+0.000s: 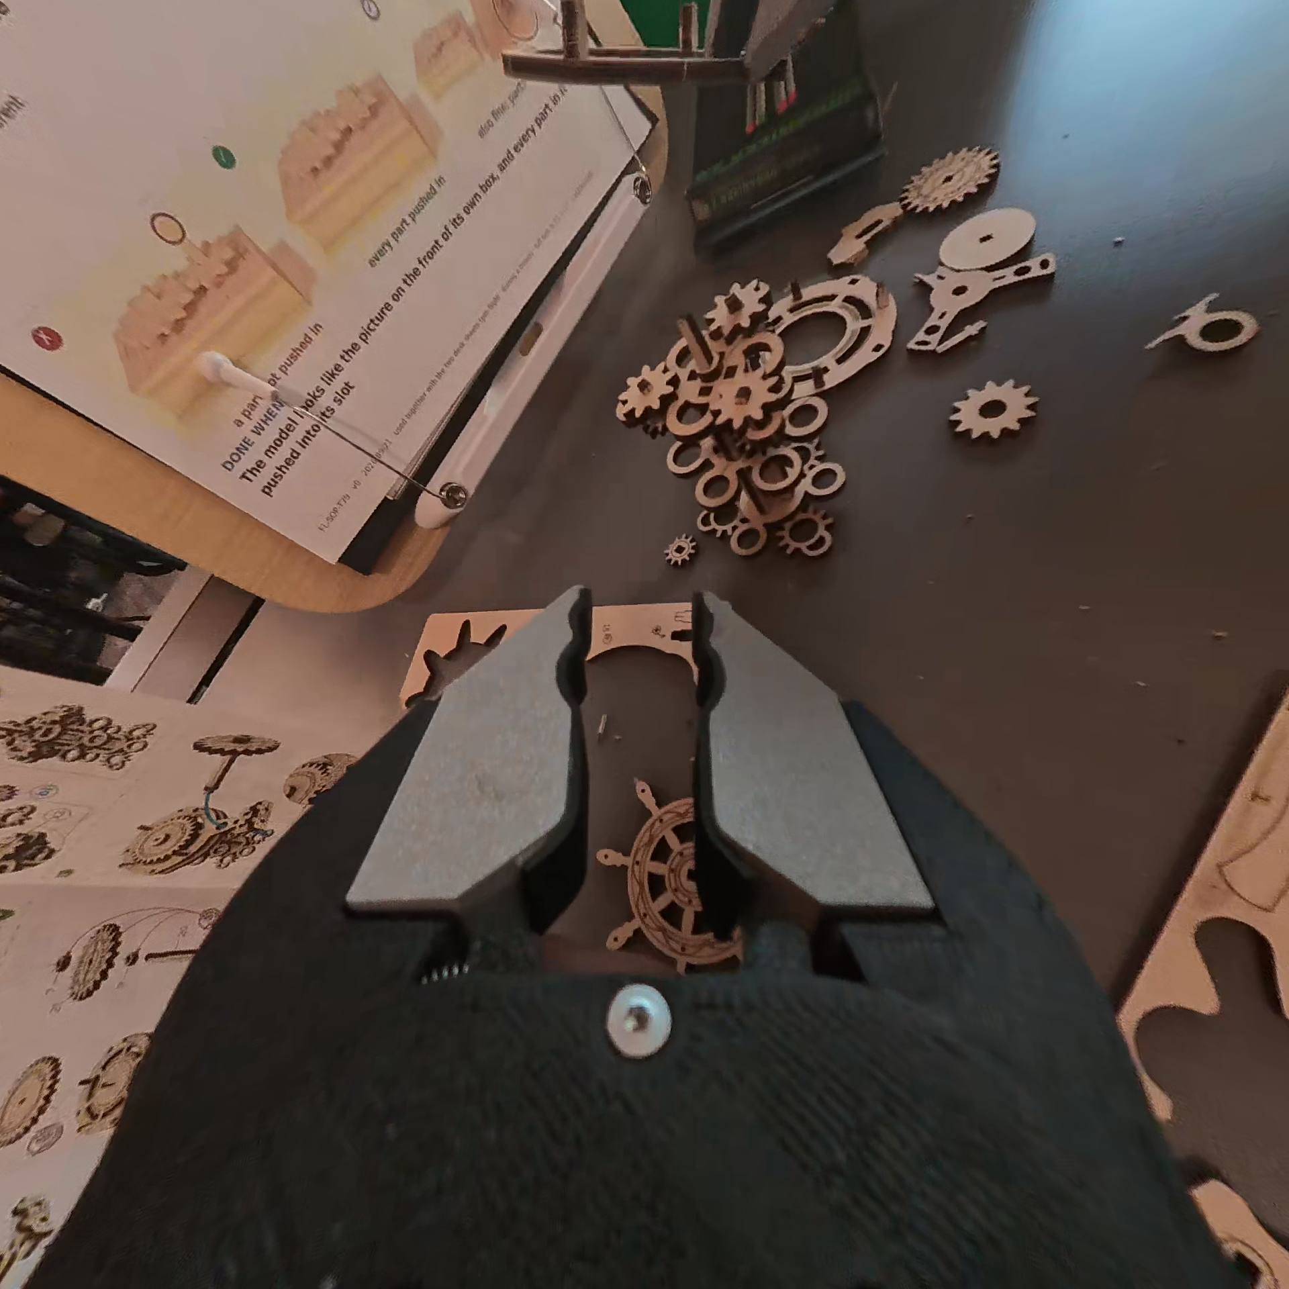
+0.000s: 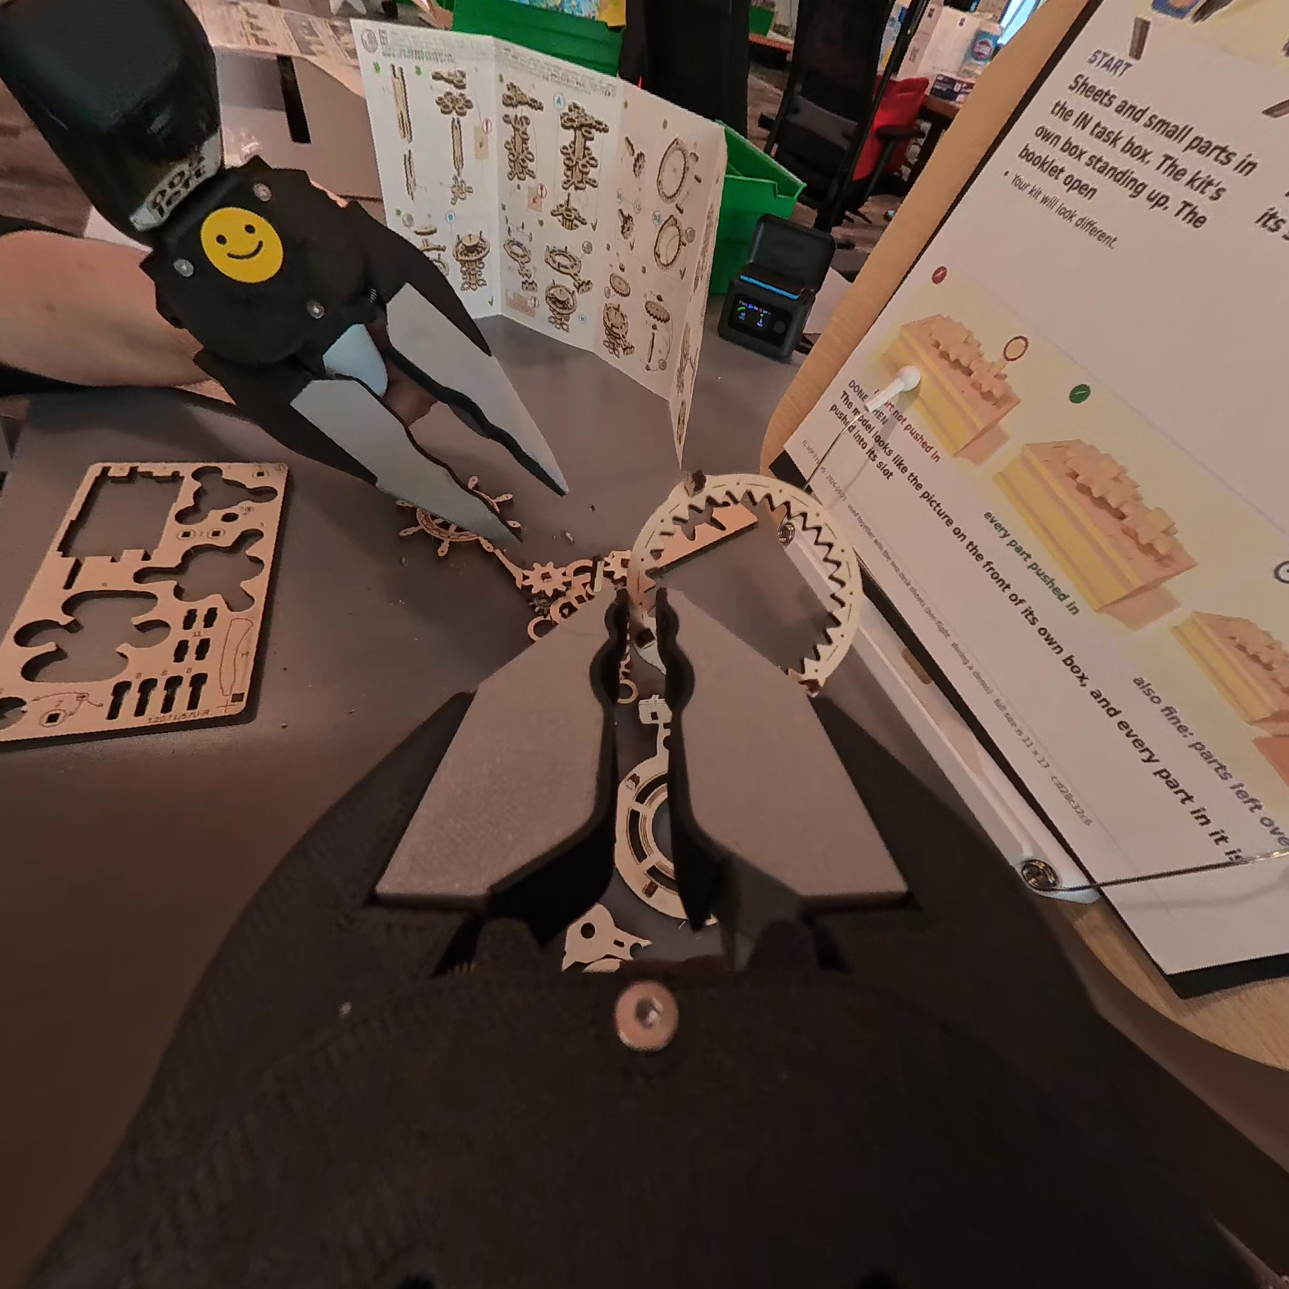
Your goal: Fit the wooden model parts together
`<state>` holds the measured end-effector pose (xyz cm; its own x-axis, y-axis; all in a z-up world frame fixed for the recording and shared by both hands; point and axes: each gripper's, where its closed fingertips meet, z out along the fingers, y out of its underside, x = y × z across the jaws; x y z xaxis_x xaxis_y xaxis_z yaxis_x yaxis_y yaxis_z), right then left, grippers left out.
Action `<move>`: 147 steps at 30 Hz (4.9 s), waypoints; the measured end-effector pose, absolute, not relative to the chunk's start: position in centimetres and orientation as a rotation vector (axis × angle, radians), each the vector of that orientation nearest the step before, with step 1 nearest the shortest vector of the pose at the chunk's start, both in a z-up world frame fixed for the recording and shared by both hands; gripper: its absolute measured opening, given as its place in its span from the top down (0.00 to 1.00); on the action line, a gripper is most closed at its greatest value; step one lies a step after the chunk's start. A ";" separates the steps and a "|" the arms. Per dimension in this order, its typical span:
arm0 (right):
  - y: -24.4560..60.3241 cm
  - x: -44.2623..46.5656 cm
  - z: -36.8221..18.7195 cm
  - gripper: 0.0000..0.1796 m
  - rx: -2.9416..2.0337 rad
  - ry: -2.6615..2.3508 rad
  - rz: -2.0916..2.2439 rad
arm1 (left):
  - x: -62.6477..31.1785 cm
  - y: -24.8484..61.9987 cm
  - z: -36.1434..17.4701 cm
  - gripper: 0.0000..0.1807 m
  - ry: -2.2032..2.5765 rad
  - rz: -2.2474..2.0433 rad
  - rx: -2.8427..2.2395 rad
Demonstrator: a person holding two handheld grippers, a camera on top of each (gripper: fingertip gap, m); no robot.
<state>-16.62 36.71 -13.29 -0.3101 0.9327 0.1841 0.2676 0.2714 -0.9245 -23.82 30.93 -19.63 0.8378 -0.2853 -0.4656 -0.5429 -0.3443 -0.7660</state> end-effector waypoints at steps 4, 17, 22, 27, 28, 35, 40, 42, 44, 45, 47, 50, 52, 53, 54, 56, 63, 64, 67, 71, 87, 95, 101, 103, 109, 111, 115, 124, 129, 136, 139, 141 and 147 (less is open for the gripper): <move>36.6 -16.5 -13.1 0.98 -1.093 -1.747 1.072 | -24.4 31.0 -19.5 0.86 0.599 0.332 -1.947; 36.4 -16.4 -12.8 0.98 -1.076 -1.743 1.080 | -25.5 31.2 -20.2 0.88 0.544 0.320 -1.981; 36.4 -16.4 -12.9 0.98 -1.083 -1.745 1.082 | -25.6 31.2 -20.1 0.88 0.530 0.310 -1.984; 36.4 -16.5 -12.9 0.98 -1.085 -1.746 1.084 | -25.5 31.2 -20.3 0.88 0.533 0.307 -1.989; 36.4 -16.4 -12.9 0.98 -1.085 -1.746 1.083 | -25.5 31.2 -20.3 0.88 0.535 0.309 -1.990; 36.5 -16.4 -12.9 0.98 -1.085 -1.746 1.082 | -25.8 31.2 -20.1 0.89 0.523 0.310 -1.986; 36.5 -16.4 -12.9 0.98 -1.084 -1.744 1.082 | -25.8 31.2 -20.2 0.89 0.529 0.319 -1.986; 36.5 -16.4 -12.9 0.98 -1.084 -1.743 1.083 | -25.8 31.2 -20.1 0.89 0.528 0.319 -1.983; 36.5 -16.4 -12.9 0.98 -1.084 -1.744 1.083 | -25.8 31.3 -20.0 0.89 0.523 0.316 -1.979; 36.5 -16.4 -12.9 0.98 -1.084 -1.744 1.083 | -25.8 31.2 -20.0 0.90 0.522 0.314 -1.979; 36.5 -16.4 -12.9 0.98 -1.084 -1.744 1.085 | -25.8 31.3 -20.0 0.90 0.519 0.313 -1.979; 36.5 -16.4 -12.9 0.98 -1.084 -1.744 1.084 | -25.8 31.3 -20.0 0.90 0.522 0.314 -1.981; 36.5 -16.4 -12.9 0.98 -1.083 -1.743 1.084 | -25.8 31.3 -20.0 0.90 0.522 0.315 -1.981; 36.5 -16.4 -12.9 0.98 -1.084 -1.744 1.084 | -25.8 31.2 -20.0 0.90 0.522 0.313 -1.981; 36.5 -16.4 -12.9 0.98 -1.084 -1.744 1.083 | -25.8 31.2 -20.0 0.90 0.521 0.313 -1.981; 36.5 -16.4 -12.9 0.98 -1.085 -1.744 1.084 | -25.8 31.2 -20.0 0.90 0.521 0.314 -1.982; 36.5 -16.4 -12.9 0.98 -1.087 -1.744 1.082 | -25.8 31.2 -20.1 0.90 0.521 0.312 -1.984; 36.5 -16.4 -12.9 0.98 -1.086 -1.744 1.082 | -25.8 31.2 -20.1 0.90 0.521 0.313 -1.983; 36.5 -16.4 -12.9 0.98 -1.086 -1.745 1.082 | -25.8 31.2 -20.1 0.90 0.521 0.311 -1.983; 36.4 -16.4 -13.0 0.98 -1.088 -1.751 1.080 | -25.8 31.2 -20.1 0.90 0.523 0.313 -1.984; 34.7 -15.8 -13.2 0.98 -0.972 -1.842 0.992 | -25.8 31.3 -20.5 0.89 0.507 0.293 -1.999; 33.8 -15.7 -14.3 0.98 -0.946 -1.916 0.924 | -25.7 31.4 -21.0 0.89 0.513 0.288 -2.010; 32.8 -15.8 -15.5 0.98 -0.952 -2.035 0.887 | -25.6 31.4 -21.0 0.89 0.516 0.281 -2.011; 32.6 -16.1 -15.6 0.98 -0.941 -2.080 0.819 | -25.6 31.4 -21.2 0.89 0.519 0.280 -2.016; 31.9 -16.6 -16.5 0.98 -0.901 -2.294 0.604 | -25.7 31.4 -21.3 0.89 0.523 0.277 -2.020; 32.0 -16.9 -16.8 0.98 -0.880 -2.342 0.519 | -25.7 31.4 -21.3 0.89 0.522 0.277 -2.021; 31.8 -17.2 -17.4 0.98 -0.860 -2.410 0.418 | -25.7 31.3 -21.1 0.89 0.517 0.269 -2.017; 32.2 -17.3 -18.1 0.98 -0.855 -2.418 0.363 | -25.1 31.3 -21.5 0.89 0.544 0.254 -2.024; 32.2 -17.4 -17.9 0.98 -0.855 -2.435 0.373 | -25.2 31.3 -21.4 0.89 0.537 0.251 -2.025; 32.2 -17.5 -17.9 0.98 -0.881 -2.455 0.451 | -25.3 31.3 -21.4 0.89 0.533 0.246 -2.025; 32.2 -17.5 -17.7 0.98 -0.900 -2.459 0.506 | -25.3 31.3 -21.4 0.89 0.533 0.246 -2.025; 32.3 -17.5 -17.7 0.98 -0.912 -2.464 0.535 | -25.3 31.3 -21.3 0.89 0.532 0.246 -2.024; 32.3 -17.5 -18.0 0.98 -0.942 -2.479 0.592 | -25.3 31.3 -21.4 0.89 0.530 0.242 -2.027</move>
<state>-17.46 32.28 -17.98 -0.6815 0.6943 0.2312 0.5150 0.6795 -0.5226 -25.29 31.32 -21.40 0.8848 -0.2668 -0.3821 -0.4635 -0.4176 -0.7816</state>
